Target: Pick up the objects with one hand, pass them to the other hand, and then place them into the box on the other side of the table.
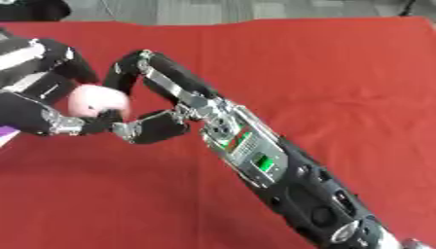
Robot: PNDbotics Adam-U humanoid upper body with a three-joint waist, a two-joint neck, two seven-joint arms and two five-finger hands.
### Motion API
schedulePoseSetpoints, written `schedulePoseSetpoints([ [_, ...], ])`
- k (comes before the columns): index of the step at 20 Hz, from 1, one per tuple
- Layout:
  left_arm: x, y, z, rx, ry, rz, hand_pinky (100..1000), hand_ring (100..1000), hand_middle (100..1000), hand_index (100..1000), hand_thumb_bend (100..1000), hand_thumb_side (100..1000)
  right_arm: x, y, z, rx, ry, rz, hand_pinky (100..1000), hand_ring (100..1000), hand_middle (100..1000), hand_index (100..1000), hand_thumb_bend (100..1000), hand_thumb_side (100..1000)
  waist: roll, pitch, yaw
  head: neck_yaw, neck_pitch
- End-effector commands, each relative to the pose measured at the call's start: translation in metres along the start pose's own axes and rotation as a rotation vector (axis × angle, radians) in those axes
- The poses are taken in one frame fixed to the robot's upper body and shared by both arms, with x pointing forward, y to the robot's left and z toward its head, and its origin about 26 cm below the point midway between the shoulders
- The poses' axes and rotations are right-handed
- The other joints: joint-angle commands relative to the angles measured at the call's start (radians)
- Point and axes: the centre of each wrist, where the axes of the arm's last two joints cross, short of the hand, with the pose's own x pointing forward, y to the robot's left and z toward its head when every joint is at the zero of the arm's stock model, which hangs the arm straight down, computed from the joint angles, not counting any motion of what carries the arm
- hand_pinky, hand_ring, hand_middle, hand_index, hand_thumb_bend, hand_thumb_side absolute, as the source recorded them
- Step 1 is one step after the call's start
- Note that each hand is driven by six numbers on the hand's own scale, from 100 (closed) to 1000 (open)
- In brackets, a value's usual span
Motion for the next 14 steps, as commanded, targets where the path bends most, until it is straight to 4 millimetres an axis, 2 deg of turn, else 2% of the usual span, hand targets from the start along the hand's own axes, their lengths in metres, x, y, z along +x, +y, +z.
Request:
schedulePoseSetpoints([
  [1,0.0014,0.0072,0.0017,0.014,0.003,-0.025,848,724,666,672,536,237,0.0085,-0.0055,-0.0031,-0.01,-0.038,0.004,839,553,483,563,214,100,0.001,0.001,0.0,0.001,-0.005],
  [4,0.0016,0.0072,0.0017,0.011,-0.001,-0.022,849,721,656,657,433,201,0.0083,-0.0054,-0.0031,-0.009,-0.038,0.006,838,552,483,563,217,100,0.0,0.002,-0.001,0.001,-0.006],
  [7,0.0022,0.0072,0.0017,0.015,-0.006,-0.018,846,710,630,624,338,210,0.008,-0.005,-0.0031,-0.008,-0.038,0.008,838,552,483,562,218,100,0.0,0.002,-0.001,0.001,-0.008],
  [10,0.0039,0.0074,0.0017,0.037,-0.014,-0.02,837,698,614,586,283,229,0.0075,-0.0046,-0.0029,-0.005,-0.036,0.008,838,551,483,562,213,100,-0.001,0.002,-0.001,0.0,-0.009],
  [14,0.0041,0.0059,0.0001,0.058,-0.013,-0.029,820,676,592,543,256,246,0.007,-0.0039,-0.0028,0.001,-0.035,0.008,838,551,483,562,204,100,-0.001,0.002,-0.002,0.0,-0.012],
])
